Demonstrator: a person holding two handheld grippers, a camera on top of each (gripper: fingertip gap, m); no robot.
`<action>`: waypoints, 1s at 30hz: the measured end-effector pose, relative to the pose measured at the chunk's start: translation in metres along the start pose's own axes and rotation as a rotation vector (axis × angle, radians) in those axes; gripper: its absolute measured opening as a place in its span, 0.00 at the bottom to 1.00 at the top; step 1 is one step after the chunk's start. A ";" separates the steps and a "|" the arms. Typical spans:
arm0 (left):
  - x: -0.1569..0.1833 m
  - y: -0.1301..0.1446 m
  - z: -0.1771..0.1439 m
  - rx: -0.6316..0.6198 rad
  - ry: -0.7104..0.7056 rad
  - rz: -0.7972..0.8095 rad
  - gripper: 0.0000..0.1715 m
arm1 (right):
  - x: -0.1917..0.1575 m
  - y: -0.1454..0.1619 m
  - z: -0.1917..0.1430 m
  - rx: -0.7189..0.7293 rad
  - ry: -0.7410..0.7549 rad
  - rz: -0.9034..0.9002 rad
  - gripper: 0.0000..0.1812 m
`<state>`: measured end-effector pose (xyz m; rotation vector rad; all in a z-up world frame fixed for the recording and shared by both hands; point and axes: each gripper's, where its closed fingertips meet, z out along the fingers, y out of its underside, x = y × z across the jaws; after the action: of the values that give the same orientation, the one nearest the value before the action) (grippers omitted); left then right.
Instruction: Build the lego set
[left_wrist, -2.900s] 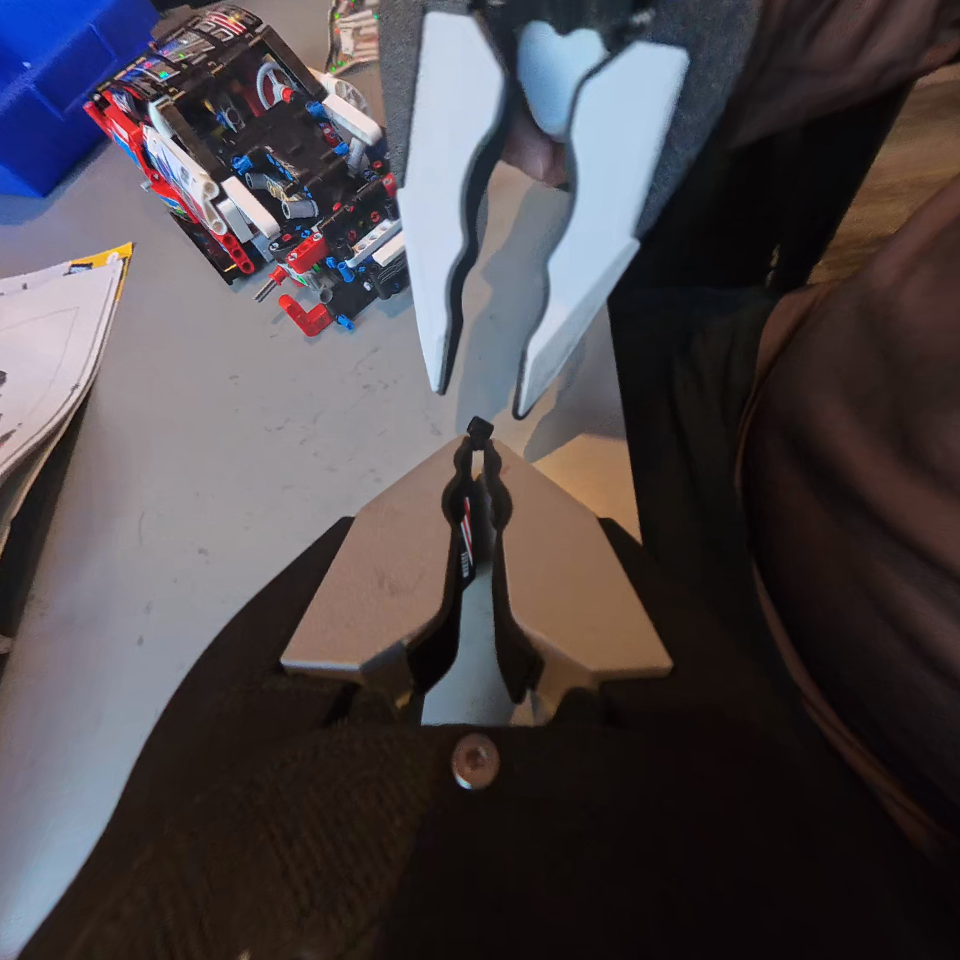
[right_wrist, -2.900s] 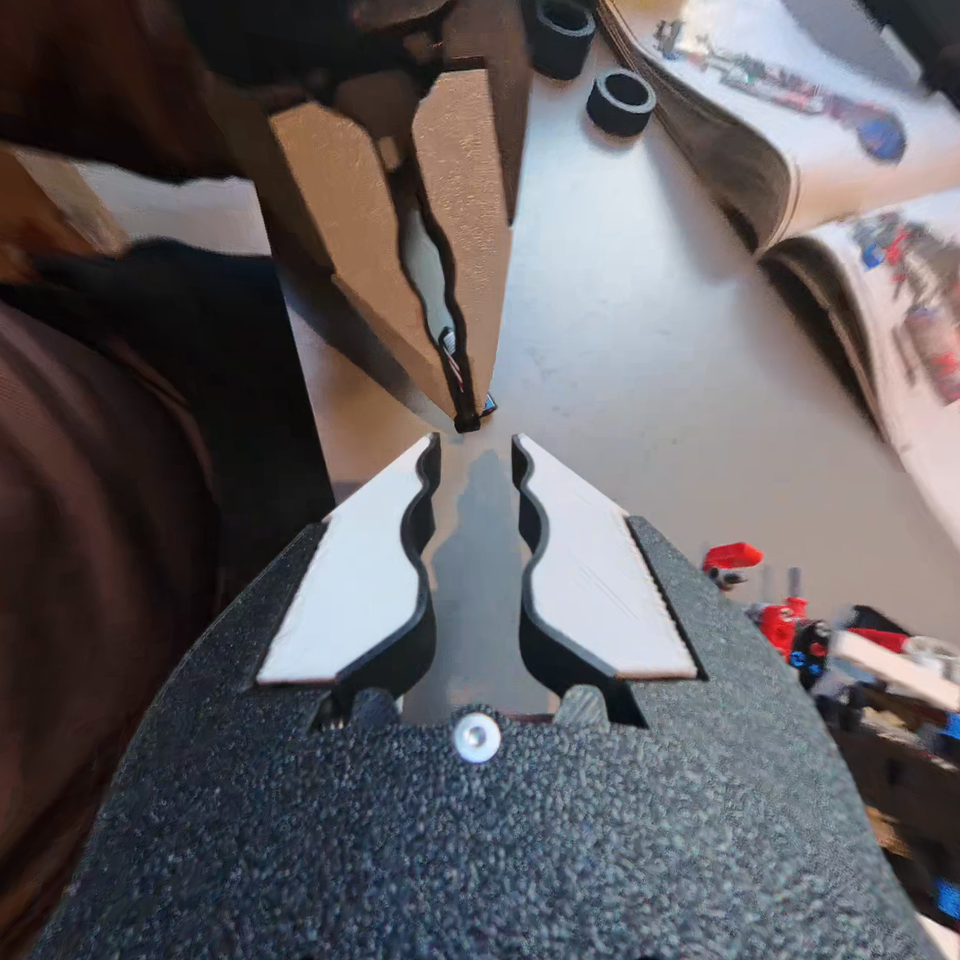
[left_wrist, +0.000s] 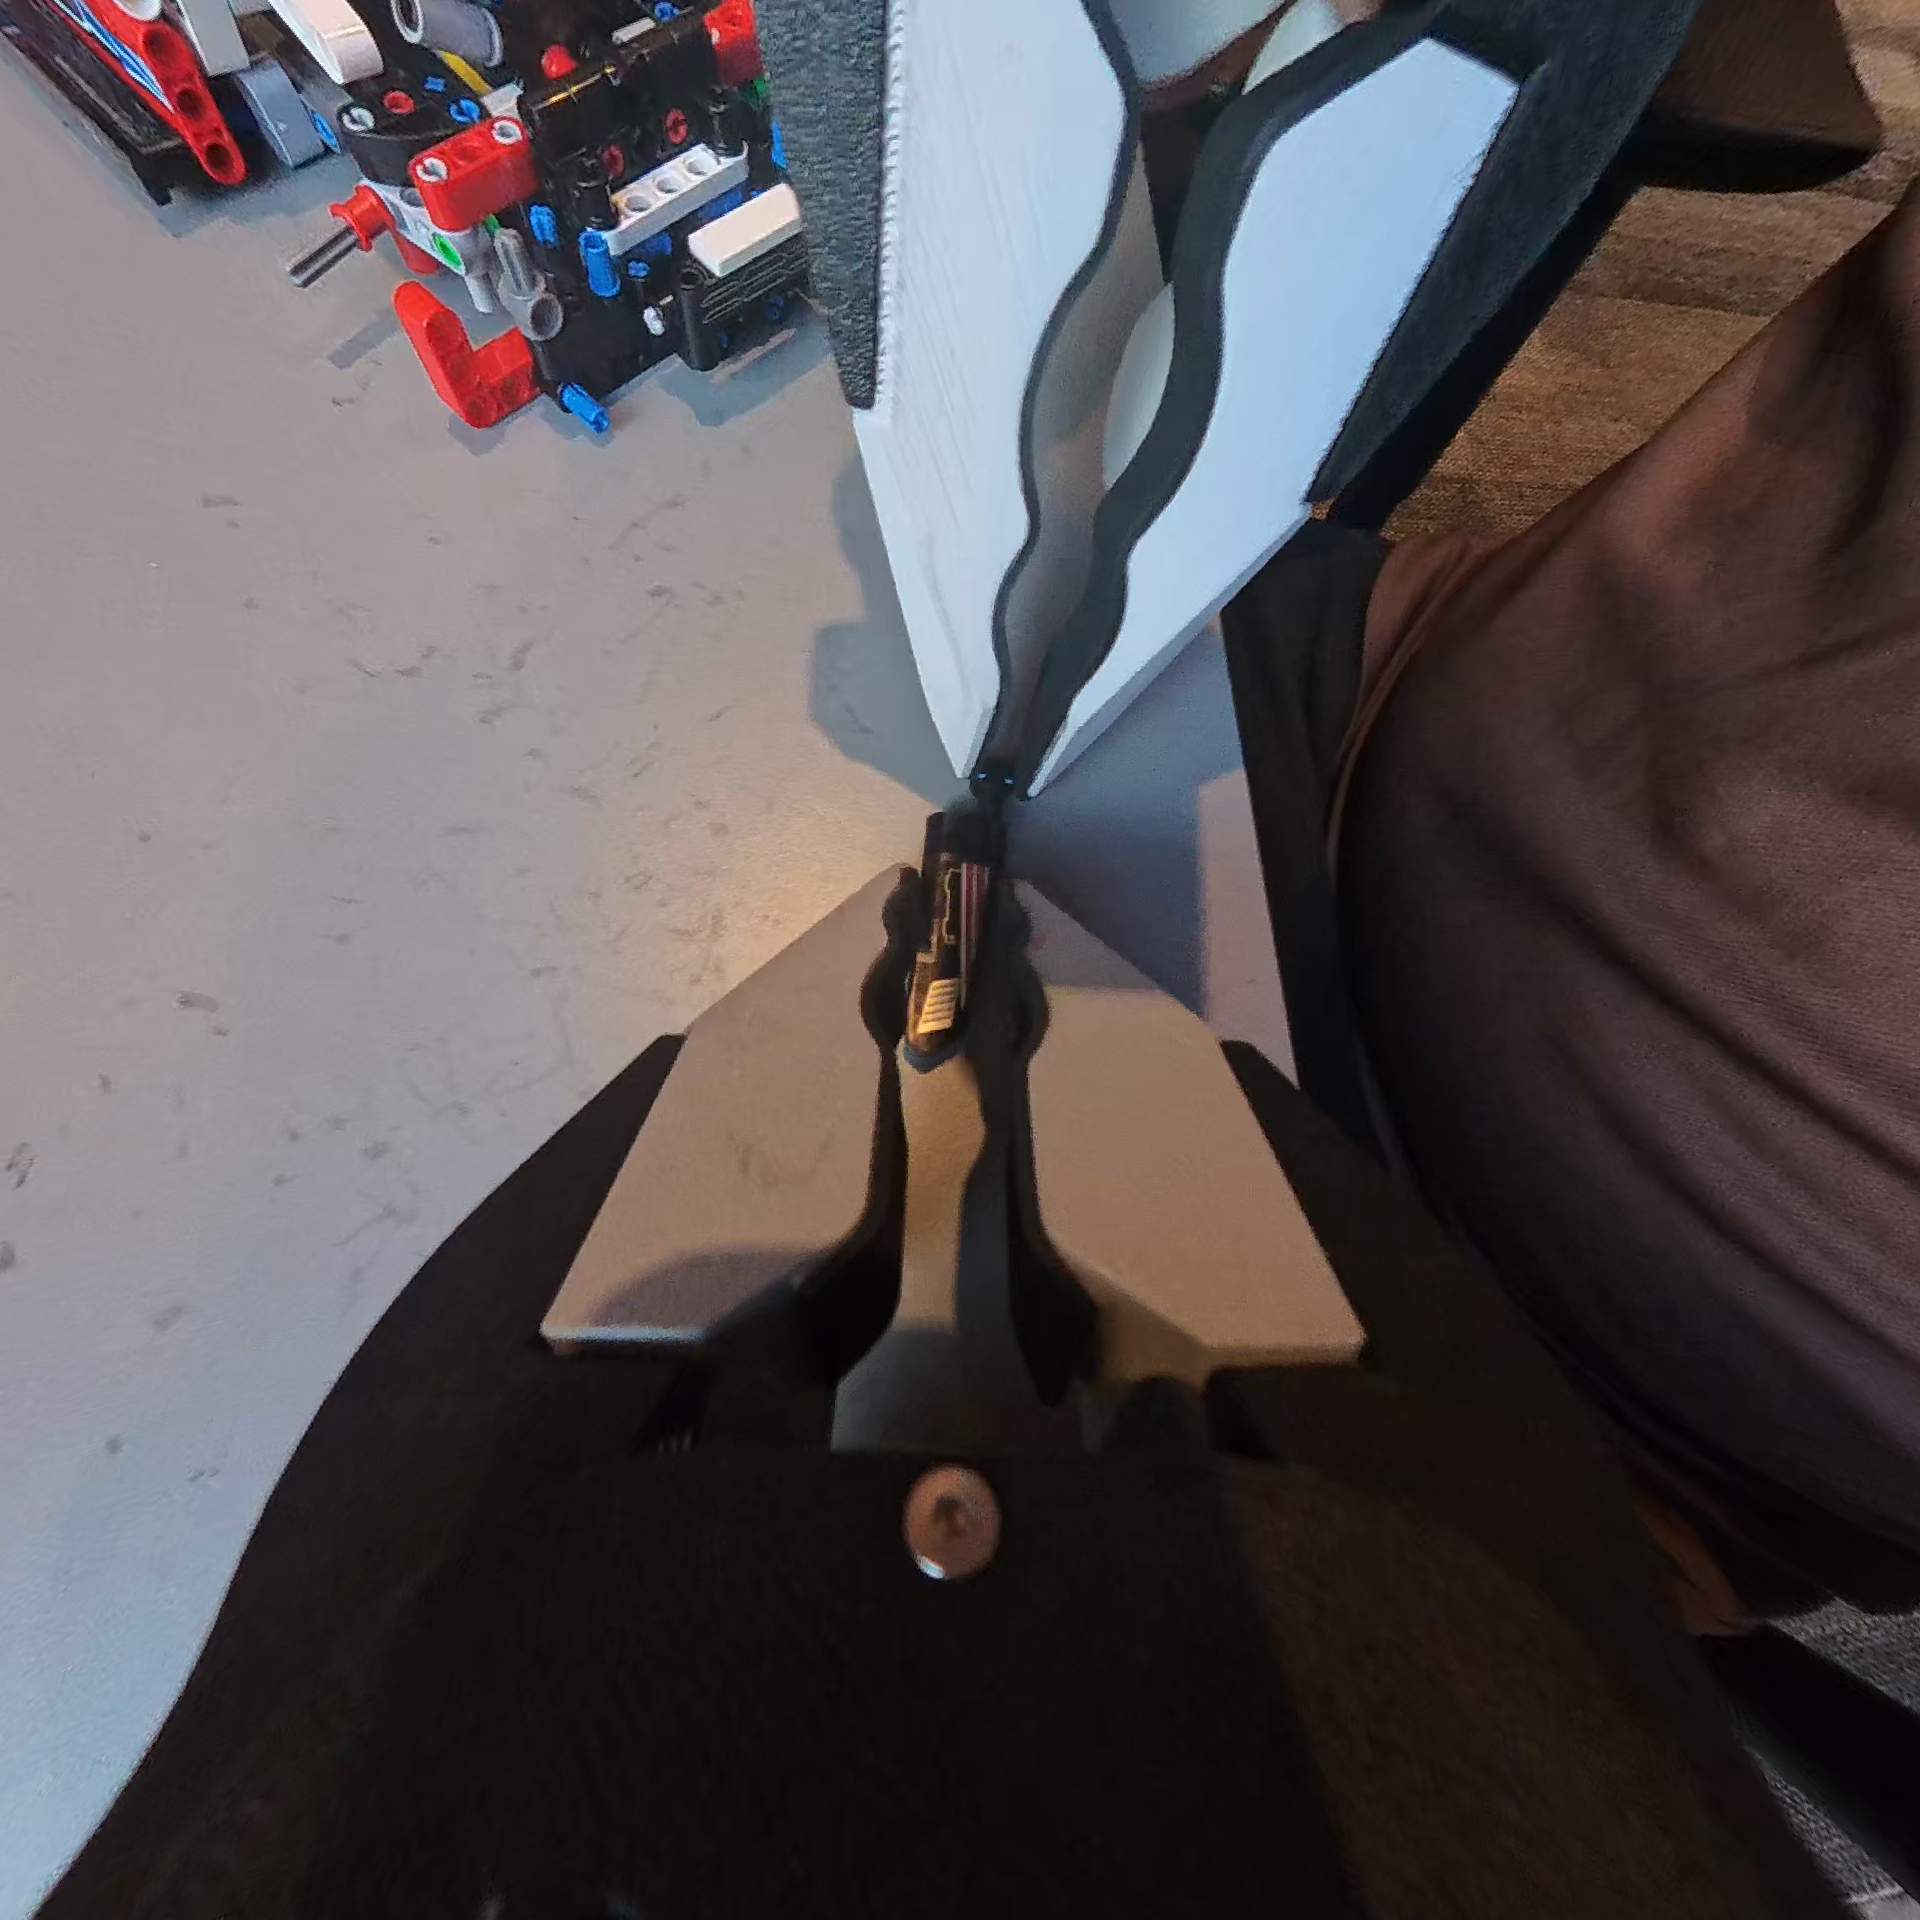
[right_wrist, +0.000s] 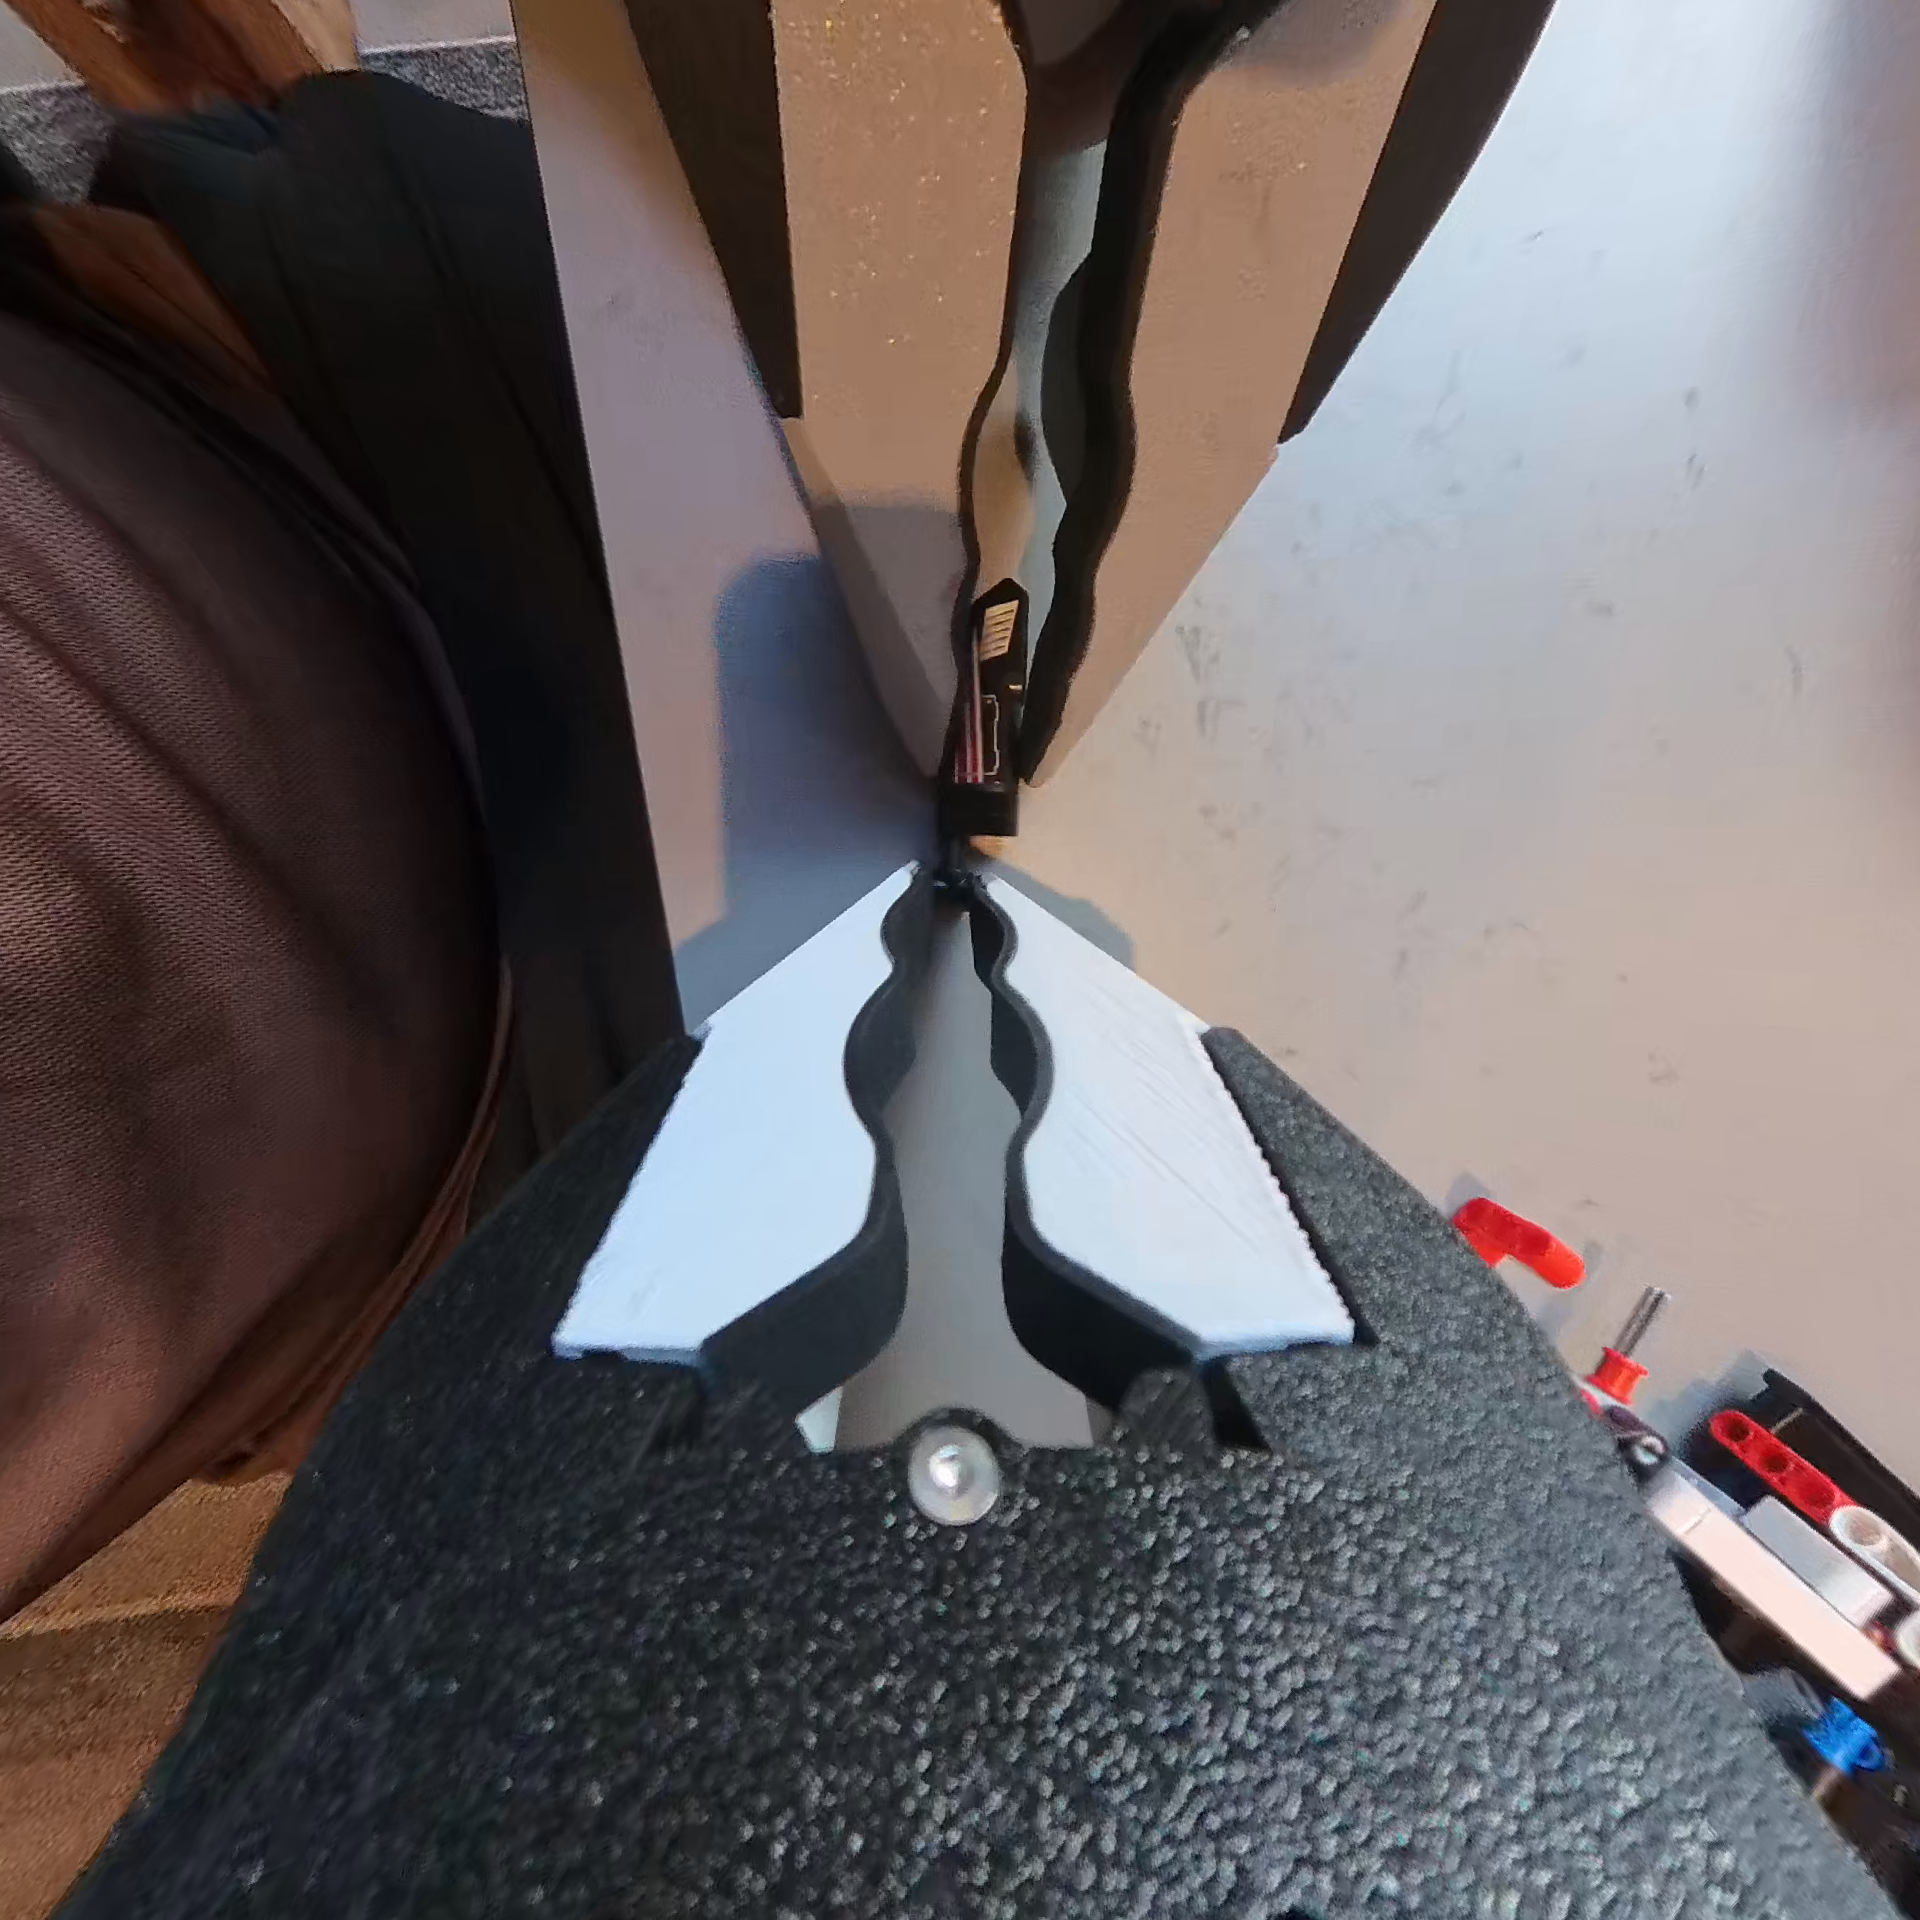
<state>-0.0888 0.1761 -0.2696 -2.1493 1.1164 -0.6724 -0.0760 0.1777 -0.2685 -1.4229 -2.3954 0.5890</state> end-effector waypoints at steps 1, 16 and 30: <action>0.000 0.000 0.000 0.000 -0.006 -0.002 0.06 | -0.001 -0.001 0.000 0.008 0.002 0.003 0.03; 0.000 -0.001 0.002 -0.001 -0.037 0.004 0.06 | 0.000 -0.005 0.007 0.161 0.065 -0.040 0.02; 0.000 -0.003 0.004 0.010 -0.019 -0.016 0.06 | 0.005 0.015 -0.012 0.201 0.153 0.085 0.00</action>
<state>-0.0849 0.1787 -0.2703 -2.1537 1.0843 -0.6618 -0.0615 0.1908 -0.2654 -1.4328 -2.1026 0.6942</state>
